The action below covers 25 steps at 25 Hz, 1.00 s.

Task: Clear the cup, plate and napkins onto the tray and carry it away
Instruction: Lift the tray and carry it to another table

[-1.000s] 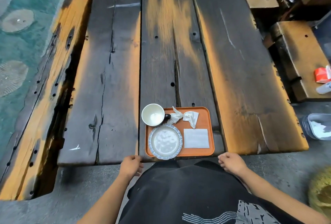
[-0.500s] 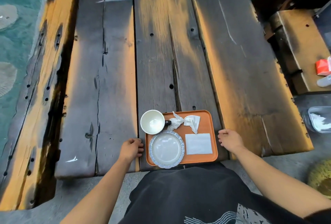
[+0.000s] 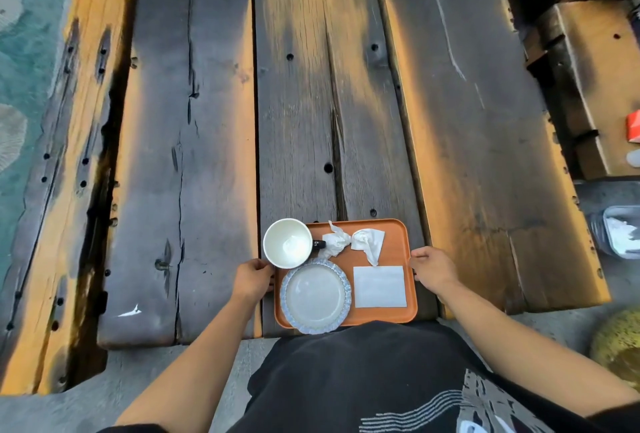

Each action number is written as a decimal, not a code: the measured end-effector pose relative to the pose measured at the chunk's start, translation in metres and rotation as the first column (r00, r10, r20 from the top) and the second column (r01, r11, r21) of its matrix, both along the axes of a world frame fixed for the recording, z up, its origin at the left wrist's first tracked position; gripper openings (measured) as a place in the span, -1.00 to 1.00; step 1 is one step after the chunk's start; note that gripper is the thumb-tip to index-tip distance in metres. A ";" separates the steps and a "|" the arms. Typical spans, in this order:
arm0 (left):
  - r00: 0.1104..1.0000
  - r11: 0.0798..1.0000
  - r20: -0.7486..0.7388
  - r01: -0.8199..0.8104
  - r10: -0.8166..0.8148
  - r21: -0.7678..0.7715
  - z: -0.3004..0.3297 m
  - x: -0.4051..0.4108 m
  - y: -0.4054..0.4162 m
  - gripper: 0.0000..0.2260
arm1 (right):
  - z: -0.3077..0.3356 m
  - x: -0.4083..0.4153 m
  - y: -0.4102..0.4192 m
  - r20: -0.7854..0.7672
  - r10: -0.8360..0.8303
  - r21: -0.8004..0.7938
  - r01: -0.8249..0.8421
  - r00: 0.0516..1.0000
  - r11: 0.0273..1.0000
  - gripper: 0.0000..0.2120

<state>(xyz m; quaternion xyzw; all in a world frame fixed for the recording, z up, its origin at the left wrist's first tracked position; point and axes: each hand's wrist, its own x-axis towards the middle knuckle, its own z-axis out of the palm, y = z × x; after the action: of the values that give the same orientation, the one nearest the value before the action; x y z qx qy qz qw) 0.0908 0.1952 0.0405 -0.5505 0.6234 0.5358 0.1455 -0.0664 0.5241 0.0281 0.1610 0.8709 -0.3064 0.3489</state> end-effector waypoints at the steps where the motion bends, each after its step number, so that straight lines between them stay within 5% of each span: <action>1: 1.000 1.000 0.008 0.017 -0.017 -0.015 -0.001 -0.001 0.001 -0.89 | 0.001 -0.001 -0.002 -0.003 0.015 0.017 -0.015 1.000 1.000 -0.96; 12: 0.960 0.935 0.161 0.263 -0.229 -0.237 -0.002 -0.009 0.003 -0.78 | 0.007 -0.004 -0.014 -0.005 0.056 0.107 -0.055 0.998 0.993 -0.84; 25: 0.929 0.879 0.175 0.366 -0.325 -0.306 0.000 -0.012 0.002 -0.86 | 0.005 -0.001 -0.019 -0.028 0.096 0.162 -0.090 0.995 0.983 -0.84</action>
<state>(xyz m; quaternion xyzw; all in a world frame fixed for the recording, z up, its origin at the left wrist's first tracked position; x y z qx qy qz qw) 0.0784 0.1976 0.0405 -0.4777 0.7835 0.3541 0.1802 -0.0674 0.5052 0.0332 0.1422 0.9054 -0.2217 0.3331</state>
